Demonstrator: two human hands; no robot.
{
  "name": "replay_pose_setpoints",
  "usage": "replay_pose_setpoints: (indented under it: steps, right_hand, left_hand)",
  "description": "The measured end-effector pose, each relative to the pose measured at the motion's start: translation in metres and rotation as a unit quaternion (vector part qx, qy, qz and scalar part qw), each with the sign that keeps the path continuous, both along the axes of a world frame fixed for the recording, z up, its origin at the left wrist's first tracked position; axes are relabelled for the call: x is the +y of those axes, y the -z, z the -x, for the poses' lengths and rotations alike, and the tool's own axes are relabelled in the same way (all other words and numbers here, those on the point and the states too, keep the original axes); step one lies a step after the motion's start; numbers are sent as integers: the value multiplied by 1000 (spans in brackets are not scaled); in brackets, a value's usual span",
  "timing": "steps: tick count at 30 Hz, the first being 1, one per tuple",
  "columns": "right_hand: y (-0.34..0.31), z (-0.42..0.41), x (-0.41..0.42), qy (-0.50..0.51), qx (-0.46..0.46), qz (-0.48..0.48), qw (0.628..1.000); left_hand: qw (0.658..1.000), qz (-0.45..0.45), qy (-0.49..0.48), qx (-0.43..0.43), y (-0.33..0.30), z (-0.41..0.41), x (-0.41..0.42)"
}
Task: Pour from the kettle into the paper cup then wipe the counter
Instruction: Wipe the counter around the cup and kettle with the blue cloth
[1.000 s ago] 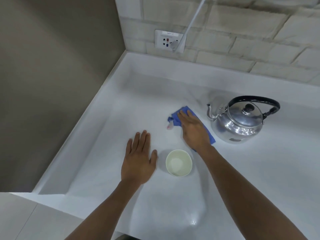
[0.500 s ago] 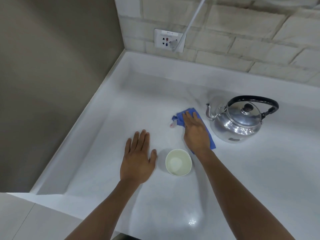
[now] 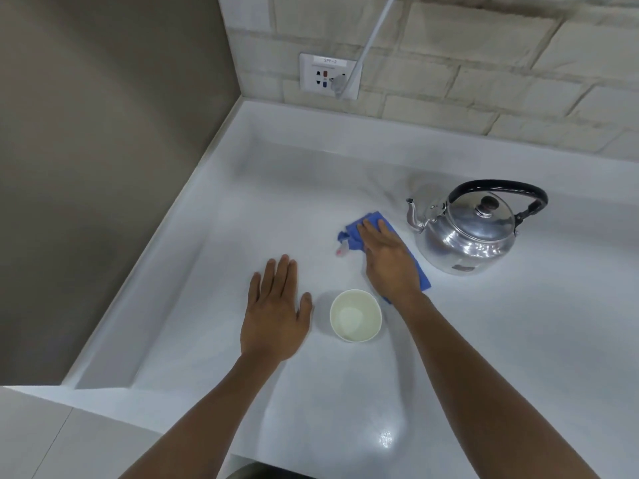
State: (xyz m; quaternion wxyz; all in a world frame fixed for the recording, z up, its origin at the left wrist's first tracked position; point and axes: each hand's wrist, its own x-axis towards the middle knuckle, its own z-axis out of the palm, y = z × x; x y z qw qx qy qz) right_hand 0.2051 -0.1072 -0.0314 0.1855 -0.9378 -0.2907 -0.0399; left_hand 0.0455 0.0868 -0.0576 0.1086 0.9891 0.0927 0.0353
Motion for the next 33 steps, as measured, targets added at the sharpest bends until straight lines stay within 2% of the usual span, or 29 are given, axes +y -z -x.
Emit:
replay_pose_setpoints:
  steps: [6, 11, 15, 18, 21, 27, 33]
  right_hand:
    - [22, 54, -39, -58, 10, 33, 998]
    - [20, 55, -60, 25, 11, -30, 999]
    - [10, 43, -35, 88, 14, -14, 996]
    - [17, 54, -38, 32, 13, 19, 999]
    - [28, 85, -62, -9, 4, 13, 1000]
    - [18, 95, -81, 111, 22, -35, 993]
    - [11, 96, -62, 134, 32, -27, 990]
  left_hand:
    - [1000, 4, 2, 0, 0, 1, 1]
    - [1000, 1, -1, 2, 1, 1, 2]
    - [1000, 4, 0, -4, 1, 0, 1]
    - [1000, 0, 3, -4, 2, 1, 2]
    - [1000, -1, 1, -9, 3, 1, 2]
    - [1000, -1, 2, -15, 3, 1, 1]
    - [999, -3, 10, -31, 4, 1, 0]
